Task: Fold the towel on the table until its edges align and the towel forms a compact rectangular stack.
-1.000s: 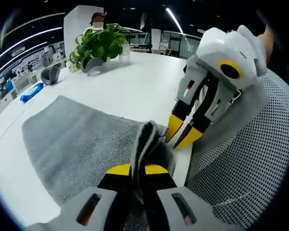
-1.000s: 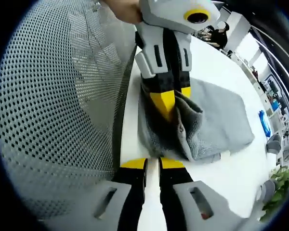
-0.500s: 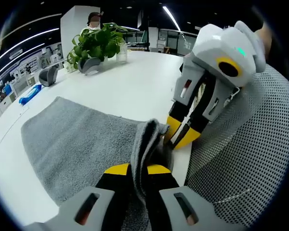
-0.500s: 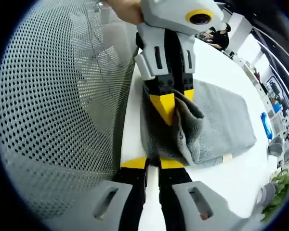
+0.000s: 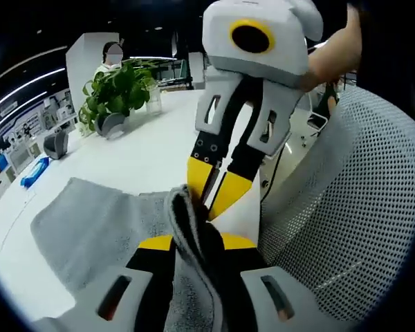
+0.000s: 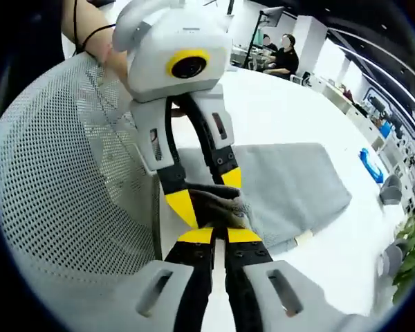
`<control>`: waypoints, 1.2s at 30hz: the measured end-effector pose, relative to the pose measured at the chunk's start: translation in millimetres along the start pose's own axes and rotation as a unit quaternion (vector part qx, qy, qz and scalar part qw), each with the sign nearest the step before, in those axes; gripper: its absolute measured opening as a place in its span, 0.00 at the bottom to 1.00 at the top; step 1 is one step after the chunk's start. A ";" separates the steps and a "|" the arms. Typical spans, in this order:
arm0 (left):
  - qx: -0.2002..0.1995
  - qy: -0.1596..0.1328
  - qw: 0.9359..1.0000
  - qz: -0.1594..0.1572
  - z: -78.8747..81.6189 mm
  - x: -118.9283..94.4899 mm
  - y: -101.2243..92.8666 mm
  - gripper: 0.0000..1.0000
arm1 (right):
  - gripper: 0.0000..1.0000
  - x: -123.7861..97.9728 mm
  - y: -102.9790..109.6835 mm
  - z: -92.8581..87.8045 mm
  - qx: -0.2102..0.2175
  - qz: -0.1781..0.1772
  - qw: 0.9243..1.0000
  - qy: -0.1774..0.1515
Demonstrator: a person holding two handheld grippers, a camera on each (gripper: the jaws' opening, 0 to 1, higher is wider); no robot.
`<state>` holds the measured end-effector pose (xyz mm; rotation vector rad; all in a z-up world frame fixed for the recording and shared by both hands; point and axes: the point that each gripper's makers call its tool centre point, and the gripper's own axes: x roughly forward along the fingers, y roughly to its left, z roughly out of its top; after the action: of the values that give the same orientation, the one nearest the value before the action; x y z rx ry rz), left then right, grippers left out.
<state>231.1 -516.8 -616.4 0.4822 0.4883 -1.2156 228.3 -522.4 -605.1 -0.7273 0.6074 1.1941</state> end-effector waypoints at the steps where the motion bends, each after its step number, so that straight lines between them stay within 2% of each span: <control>1: 0.002 0.002 1.000 -0.004 -0.4 -0.2 -1.6 0.35 | 0.02 -0.7 -3.0 1.0 0.001 -0.007 1.000 -0.003; 3: 0.018 0.008 1.000 -0.015 -1.2 -0.2 -8.8 0.40 | 0.02 -2.5 -7.4 2.9 0.031 -0.006 0.999 -0.012; 4: 0.043 0.022 0.999 -0.006 -3.0 0.7 -8.2 0.38 | 0.02 -4.0 -7.1 8.8 0.046 0.001 0.999 -0.027; 6: 0.077 0.033 0.996 0.017 -3.4 3.5 -4.5 0.35 | 0.02 -7.5 -2.1 28.1 0.070 0.026 0.995 -0.060; 8: 0.095 0.034 0.994 0.029 -1.7 3.0 -1.4 0.24 | 0.02 -9.2 -6.1 32.5 0.062 0.017 0.996 -0.056; 9: 0.091 0.041 0.993 0.060 -2.0 -1.3 11.4 0.15 | 0.02 -8.6 -6.5 33.4 0.050 0.015 0.997 -0.052; 10: 0.071 0.039 0.995 0.061 -1.4 -2.8 13.8 0.11 | 0.03 -9.2 -8.2 34.8 0.041 0.011 0.998 -0.056; 11: 0.031 0.023 0.998 0.055 2.1 -4.5 14.6 0.09 | 0.04 -11.4 -12.8 41.1 0.018 -0.004 0.997 -0.079; 12: -0.018 -0.001 0.998 0.058 6.4 -8.7 20.6 0.08 | 0.04 -14.1 -16.4 44.3 0.003 -0.014 0.996 -0.090; 13: -0.033 -0.006 0.998 0.058 6.6 -11.3 23.4 0.08 | 0.05 -18.3 -19.2 45.2 -0.024 -0.024 0.995 -0.091; 14: -0.054 -0.014 0.997 0.058 7.1 -15.0 27.3 0.08 | 0.10 -19.6 -19.3 42.7 -0.041 -0.024 0.996 -0.081; 16: -0.063 -0.019 0.996 0.059 8.2 -18.2 30.2 0.07 | 0.27 -18.1 -19.2 34.5 -0.096 -0.018 0.994 -0.048; 17: -0.057 -0.020 0.997 0.057 8.9 -19.5 30.1 0.07 | 0.30 -16.6 -18.9 30.7 -0.119 -0.013 0.992 -0.034; 18: -0.053 -0.020 0.997 0.053 9.8 -19.0 27.9 0.07 | 0.30 -14.2 -22.5 26.1 -0.164 -0.014 0.986 -0.010; 19: -0.028 -0.010 0.998 0.047 9.2 -18.0 24.1 0.07 | 0.30 -13.0 -24.8 25.7 -0.182 -0.017 0.983 -0.001; 21: 0.002 0.015 0.999 0.039 4.9 -16.6 17.2 0.07 | 0.32 -8.2 -23.4 33.0 -0.202 -0.002 0.979 -0.005; 23: 0.039 0.029 0.999 0.021 2.9 -15.2 7.2 0.07 | 0.36 -3.5 -15.9 45.8 -0.222 0.026 0.974 -0.024; 25: 0.090 0.046 0.995 0.007 -0.5 -15.9 -1.0 0.07 | 0.36 -0.1 -19.5 50.1 -0.247 0.019 0.969 -0.017; 26: 0.100 0.054 0.993 0.012 -2.3 -16.7 -1.0 0.07 | 0.35 2.8 -16.3 48.5 -0.252 0.033 0.967 -0.004; 27: 0.110 0.058 0.992 0.015 -2.8 -17.6 -0.6 0.07 | 0.31 4.0 -11.9 48.7 -0.251 0.047 0.967 -0.005; 28: 0.120 0.055 0.991 0.021 -1.4 -18.8 1.0 0.07 | 0.20 4.8 -4.9 46.8 -0.243 0.070 0.968 -0.003; 29: 0.123 0.052 0.991 0.028 0.2 -20.6 4.0 0.07 | 0.06 3.5 6.8 40.0 -0.225 0.110 0.968 0.007; 30: 0.125 0.055 0.990 0.029 -0.4 -22.9 6.3 0.07 | 0.06 2.7 9.9 38.7 -0.215 0.118 0.969 0.009; 31: 0.121 0.054 0.991 0.029 -1.6 -23.2 7.0 0.08 | 0.05 1.1 -5.5 46.8 -0.204 0.072 0.976 -0.010; 32: 0.118 0.029 0.992 0.042 3.5 -24.4 13.5 0.10 | 0.05 -1.5 -6.4 49.7 -0.180 0.073 0.981 -0.024; 33: 0.104 0.020 0.993 0.045 5.4 -25.1 16.1 0.12 | 0.05 -3.5 -9.3 49.6 -0.140 0.073 0.987 -0.028; 34: 0.084 0.019 0.995 0.057 4.8 -27.6 23.6 0.14 | 0.04 -5.4 -19.2 50.5 -0.079 0.063 0.994 -0.043; 35: 0.075 0.023 0.995 0.065 2.7 -28.9 27.9 0.15 | 0.04 -6.3 -27.9 50.6 -0.047 0.054 0.996 -0.054; 36: 0.075 0.025 0.995 0.068 1.5 -29.4 31.1 0.16 | 0.04 -8.1 -40.4 49.1 0.011 0.044 0.996 -0.072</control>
<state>253.0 -486.9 -595.0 0.6653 0.4012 -1.1153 267.1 -497.2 -560.8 -0.5960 0.5367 1.3082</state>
